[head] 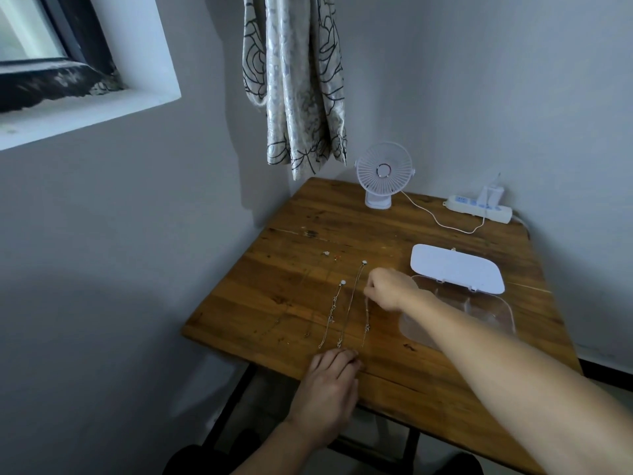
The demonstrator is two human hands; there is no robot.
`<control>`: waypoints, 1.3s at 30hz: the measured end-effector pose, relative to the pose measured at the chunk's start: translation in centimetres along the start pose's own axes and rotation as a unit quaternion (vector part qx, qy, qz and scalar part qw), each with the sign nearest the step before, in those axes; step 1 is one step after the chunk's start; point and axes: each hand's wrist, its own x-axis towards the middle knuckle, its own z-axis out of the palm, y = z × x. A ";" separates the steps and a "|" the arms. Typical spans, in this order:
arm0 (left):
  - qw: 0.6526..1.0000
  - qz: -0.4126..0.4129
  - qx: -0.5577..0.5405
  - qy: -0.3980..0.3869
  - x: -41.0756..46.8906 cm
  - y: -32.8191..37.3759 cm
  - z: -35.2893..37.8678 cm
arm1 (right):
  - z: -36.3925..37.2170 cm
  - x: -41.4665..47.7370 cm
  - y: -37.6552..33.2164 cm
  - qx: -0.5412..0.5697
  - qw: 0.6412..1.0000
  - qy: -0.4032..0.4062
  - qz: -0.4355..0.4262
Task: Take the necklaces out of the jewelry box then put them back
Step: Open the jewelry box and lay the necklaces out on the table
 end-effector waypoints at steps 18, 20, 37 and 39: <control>0.991 -0.094 0.036 -0.086 5.3 5.6 -0.2 | -10.8 -9.9 8.8 0.697 0.680 0.218 0.069; 0.989 -0.101 0.033 -0.103 6.3 6.2 0.4 | -10.2 -9.7 10.4 0.710 0.662 0.214 0.108; 0.992 -0.067 0.063 -0.085 7.2 5.8 3.0 | -3.3 -8.1 16.2 0.476 0.829 0.217 0.197; 0.992 -0.069 0.061 -0.086 7.2 5.9 2.9 | -3.0 -8.6 15.9 0.422 0.857 0.237 0.175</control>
